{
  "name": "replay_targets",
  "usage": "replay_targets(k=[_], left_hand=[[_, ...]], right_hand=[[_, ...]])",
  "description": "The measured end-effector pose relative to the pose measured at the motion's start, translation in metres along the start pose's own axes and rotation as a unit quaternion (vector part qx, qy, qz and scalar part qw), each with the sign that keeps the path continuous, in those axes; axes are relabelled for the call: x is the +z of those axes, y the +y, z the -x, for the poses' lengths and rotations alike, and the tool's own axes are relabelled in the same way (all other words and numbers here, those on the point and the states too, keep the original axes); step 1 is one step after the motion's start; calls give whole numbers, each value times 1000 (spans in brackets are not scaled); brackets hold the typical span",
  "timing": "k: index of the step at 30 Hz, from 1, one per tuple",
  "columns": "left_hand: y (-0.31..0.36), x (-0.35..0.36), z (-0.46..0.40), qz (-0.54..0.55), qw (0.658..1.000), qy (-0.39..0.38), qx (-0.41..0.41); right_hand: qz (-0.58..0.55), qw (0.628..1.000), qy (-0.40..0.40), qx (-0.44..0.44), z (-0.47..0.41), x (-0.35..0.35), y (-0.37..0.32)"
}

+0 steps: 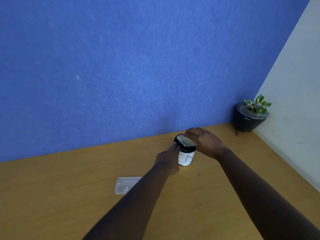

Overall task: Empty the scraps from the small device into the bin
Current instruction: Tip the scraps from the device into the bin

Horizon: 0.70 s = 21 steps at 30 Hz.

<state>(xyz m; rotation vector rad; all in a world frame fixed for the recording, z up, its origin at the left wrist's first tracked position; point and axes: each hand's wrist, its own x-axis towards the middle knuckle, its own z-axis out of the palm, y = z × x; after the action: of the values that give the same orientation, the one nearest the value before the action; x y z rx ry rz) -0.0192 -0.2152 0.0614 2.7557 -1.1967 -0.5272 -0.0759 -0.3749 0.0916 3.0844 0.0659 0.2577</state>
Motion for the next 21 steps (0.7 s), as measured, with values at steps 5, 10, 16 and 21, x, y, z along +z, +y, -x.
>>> replay_targets(k=[5, 10, 16, 21], left_hand=[[-1, 0, -1, -3, 1000, 0, 3], [-1, -1, 0, -7, 1000, -1, 8], [-1, -5, 1, -13, 1000, -2, 9], [2, -12, -1, -66, 997, 17, 18]], right_hand=[[3, 999, 36, -23, 4, 0, -1], [-18, 997, 64, -29, 4, 0, -2], [-177, 973, 98, 112, 9, 6, 6], [-195, 964, 130, 121, 15, 7, 11]])
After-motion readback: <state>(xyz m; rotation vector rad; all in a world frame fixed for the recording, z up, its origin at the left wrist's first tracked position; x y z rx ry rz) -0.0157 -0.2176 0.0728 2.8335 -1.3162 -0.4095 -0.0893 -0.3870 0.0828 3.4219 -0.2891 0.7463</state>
